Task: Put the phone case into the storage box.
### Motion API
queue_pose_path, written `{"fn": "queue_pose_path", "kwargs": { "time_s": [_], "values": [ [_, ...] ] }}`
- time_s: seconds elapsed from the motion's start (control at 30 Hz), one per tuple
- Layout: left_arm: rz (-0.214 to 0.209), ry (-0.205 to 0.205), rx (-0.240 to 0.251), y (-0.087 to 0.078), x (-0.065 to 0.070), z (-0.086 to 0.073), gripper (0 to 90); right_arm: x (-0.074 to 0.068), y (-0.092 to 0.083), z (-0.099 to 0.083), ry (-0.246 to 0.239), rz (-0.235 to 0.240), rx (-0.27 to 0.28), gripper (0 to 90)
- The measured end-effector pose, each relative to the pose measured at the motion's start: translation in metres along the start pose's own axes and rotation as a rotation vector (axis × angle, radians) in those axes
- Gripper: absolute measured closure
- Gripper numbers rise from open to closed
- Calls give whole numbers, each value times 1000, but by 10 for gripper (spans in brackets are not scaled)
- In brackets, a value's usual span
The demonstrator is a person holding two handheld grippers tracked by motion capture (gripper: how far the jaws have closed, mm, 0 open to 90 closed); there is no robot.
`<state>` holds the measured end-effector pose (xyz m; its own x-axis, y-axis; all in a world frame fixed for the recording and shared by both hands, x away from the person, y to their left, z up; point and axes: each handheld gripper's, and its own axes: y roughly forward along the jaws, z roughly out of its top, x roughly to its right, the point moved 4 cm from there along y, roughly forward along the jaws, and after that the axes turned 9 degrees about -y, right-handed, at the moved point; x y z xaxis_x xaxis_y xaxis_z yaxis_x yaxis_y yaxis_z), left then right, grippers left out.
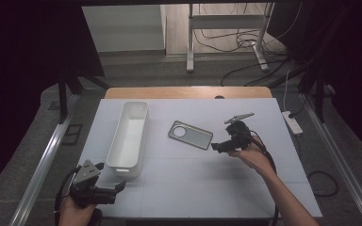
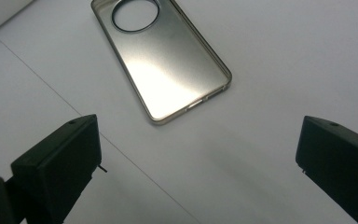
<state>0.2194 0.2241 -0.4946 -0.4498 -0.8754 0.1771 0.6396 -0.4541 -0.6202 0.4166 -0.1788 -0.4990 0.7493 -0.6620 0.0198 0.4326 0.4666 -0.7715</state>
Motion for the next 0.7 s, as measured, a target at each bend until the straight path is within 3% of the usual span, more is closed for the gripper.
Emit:
{"fn": "queue_pose_path", "kwargs": {
  "time_s": [0.3,0.5,0.7],
  "values": [
    [-1,2,-1,0,0,0,5,-6,13,10,-18,17,-31,103],
    [-2,4,-2,0,0,0,4,-10,28,19,-36,46,-45,304],
    [-1,10,-7,0,0,0,4,-13,39,25,-57,77,-66,569]
  ]
}}
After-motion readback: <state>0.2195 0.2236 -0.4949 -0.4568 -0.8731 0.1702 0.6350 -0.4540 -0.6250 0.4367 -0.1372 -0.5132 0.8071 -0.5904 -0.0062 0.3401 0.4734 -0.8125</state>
